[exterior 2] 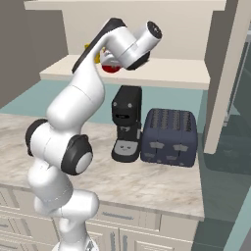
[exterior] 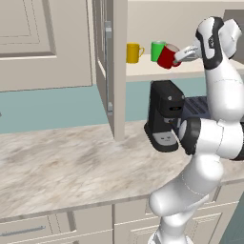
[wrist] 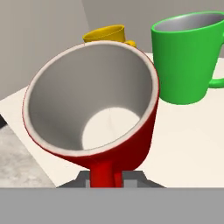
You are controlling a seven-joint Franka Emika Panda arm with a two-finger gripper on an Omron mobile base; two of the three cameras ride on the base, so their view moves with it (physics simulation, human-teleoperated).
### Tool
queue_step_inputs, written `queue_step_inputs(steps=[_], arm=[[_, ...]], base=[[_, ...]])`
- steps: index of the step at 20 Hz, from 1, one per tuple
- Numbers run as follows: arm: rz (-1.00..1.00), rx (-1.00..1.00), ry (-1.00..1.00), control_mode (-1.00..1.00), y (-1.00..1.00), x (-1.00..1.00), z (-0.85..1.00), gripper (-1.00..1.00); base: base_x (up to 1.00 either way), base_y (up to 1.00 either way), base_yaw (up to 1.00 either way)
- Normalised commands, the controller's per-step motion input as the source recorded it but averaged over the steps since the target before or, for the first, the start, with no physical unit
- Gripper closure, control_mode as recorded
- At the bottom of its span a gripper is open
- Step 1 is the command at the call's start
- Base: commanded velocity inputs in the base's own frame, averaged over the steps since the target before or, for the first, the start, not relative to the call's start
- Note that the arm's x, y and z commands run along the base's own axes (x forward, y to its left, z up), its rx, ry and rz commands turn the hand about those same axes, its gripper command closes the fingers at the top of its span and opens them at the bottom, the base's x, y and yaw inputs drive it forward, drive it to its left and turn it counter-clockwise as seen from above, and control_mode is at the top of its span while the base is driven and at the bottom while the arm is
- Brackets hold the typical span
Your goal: Pick the mug on the counter and place it in the cabinet with the handle facing the right, like the mugs already inside.
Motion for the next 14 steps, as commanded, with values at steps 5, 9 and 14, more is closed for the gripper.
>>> queue_step_inputs(steps=[5, 9, 14], arm=[[0.1, 0.0, 0.0, -1.0, 0.0, 0.16, 0.0, 1.0], [0.13, 0.0, 0.0, -1.0, 0.0, 0.18, 0.0, 1.0], [0.13, 0.0, 0.0, -1.0, 0.0, 0.17, 0.0, 1.0]], base=[[0.0, 0.0, 0.0], [0.0, 0.0, 0.0], [0.0, 0.0, 0.0]])
